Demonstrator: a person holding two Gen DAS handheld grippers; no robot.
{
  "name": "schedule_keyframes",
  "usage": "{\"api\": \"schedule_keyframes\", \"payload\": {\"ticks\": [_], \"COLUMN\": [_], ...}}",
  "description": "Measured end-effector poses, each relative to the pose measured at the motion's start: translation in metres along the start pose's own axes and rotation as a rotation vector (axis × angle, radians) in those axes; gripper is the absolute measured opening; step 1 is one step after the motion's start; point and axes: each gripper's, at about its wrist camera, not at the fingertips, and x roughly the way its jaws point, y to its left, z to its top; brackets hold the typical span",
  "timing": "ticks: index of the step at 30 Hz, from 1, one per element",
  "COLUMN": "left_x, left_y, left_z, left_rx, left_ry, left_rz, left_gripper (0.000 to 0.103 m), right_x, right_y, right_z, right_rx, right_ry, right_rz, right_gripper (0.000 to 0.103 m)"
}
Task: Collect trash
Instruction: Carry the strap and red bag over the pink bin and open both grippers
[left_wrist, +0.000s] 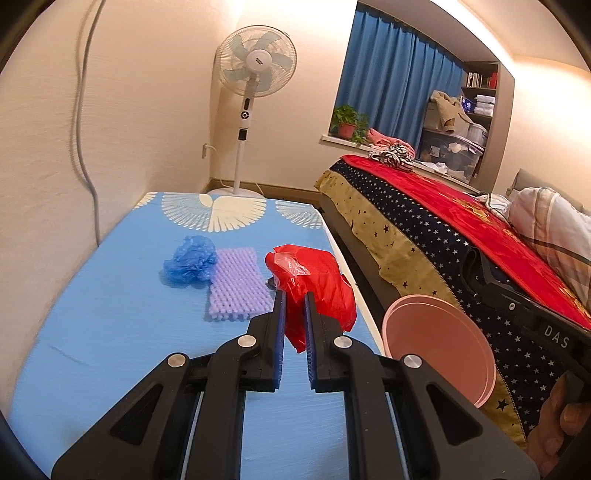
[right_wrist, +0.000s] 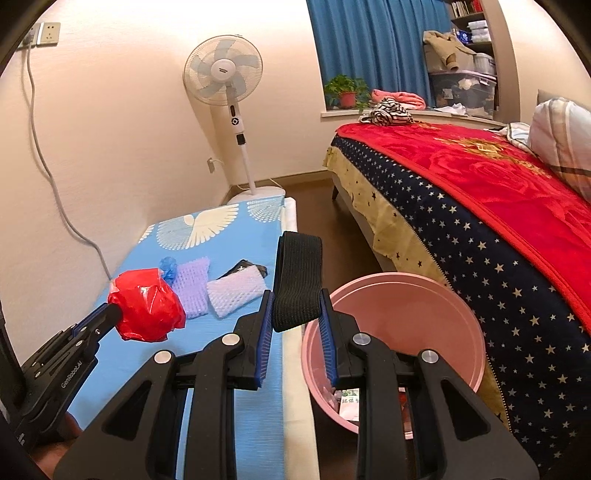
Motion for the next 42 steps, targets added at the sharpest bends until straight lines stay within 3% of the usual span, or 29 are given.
{"api": "schedule_keyframes", "payload": {"ticks": [42], "left_x": [0.037], "left_y": [-0.07], "left_z": [-0.013], "left_rx": [0.067], "left_ry": [0.019], "left_rz": [-0.122], "left_gripper": [0.01], "right_x": [0.006], "right_y": [-0.064], "right_z": [0.002], "right_rx": [0.074], "right_ry": [-0.031], "right_rz": [-0.167], "right_gripper": [0.024]}}
